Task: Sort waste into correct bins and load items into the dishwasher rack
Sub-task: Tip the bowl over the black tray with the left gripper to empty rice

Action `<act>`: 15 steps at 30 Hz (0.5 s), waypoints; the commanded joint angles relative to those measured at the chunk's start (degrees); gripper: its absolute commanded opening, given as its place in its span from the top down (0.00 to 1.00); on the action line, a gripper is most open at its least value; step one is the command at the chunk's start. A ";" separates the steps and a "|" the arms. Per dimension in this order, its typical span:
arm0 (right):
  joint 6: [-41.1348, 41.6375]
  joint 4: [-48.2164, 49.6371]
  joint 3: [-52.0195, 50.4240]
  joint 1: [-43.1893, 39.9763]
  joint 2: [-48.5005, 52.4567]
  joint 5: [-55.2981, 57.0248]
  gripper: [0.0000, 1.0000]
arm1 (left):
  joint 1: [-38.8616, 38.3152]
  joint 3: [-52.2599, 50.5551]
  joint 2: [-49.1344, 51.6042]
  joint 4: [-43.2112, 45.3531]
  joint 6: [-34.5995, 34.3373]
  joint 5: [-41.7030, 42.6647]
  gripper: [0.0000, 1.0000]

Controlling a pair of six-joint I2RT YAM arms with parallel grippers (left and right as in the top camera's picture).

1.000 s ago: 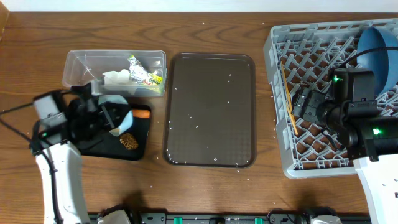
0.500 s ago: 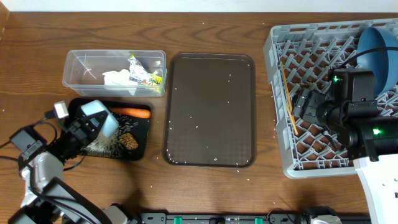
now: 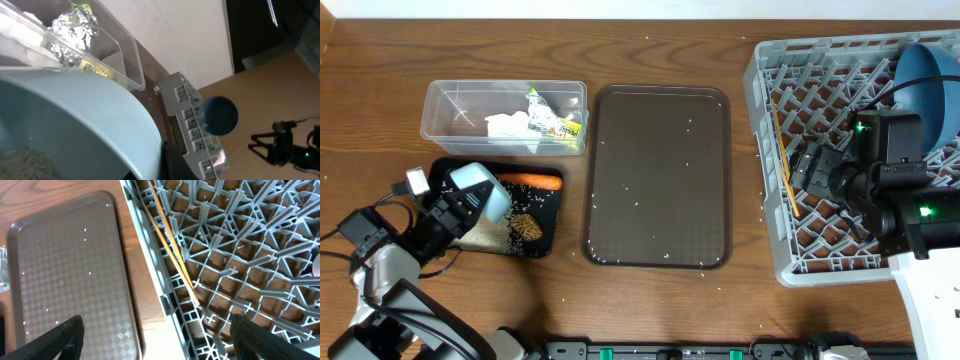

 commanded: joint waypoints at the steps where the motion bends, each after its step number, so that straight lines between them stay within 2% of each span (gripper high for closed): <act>1: -0.17 -0.02 0.07 -0.37 0.07 -0.02 0.13 | -0.46 -0.31 0.24 -0.09 1.53 1.70 0.94; 3: -0.17 -0.09 0.07 -0.37 0.07 -0.02 0.13 | -0.55 -0.35 0.26 -0.04 2.82 0.44 0.94; 6: -0.17 0.00 0.07 -0.37 0.07 -0.02 0.13 | -0.52 -0.35 0.26 -1.75 -2.27 -2.89 0.94; 8: -0.17 -0.07 0.07 -0.37 0.07 -0.02 0.13 | -0.55 -0.35 0.26 -0.04 -0.48 -2.45 0.94; 9: -0.17 0.00 0.07 -0.37 0.07 -0.02 0.13 | -0.55 -0.35 0.26 1.92 -0.44 1.42 0.94; 12: -0.20 0.52 0.07 -0.37 0.07 -0.02 0.13 | -1.03 -0.28 0.09 4.92 -0.37 -0.50 0.94; 13: -0.17 0.63 0.07 -0.37 0.07 -0.02 0.13 | -1.05 -0.28 0.11 4.90 -2.40 -5.42 0.94; 14: -0.17 0.72 0.07 -0.37 0.07 -0.02 0.13 | -0.92 -0.28 0.11 5.01 -6.73 -6.58 0.94; 15: -0.17 0.87 0.07 -0.37 0.07 -0.02 0.13 | -0.90 -0.28 0.11 5.25 -6.99 -3.04 0.94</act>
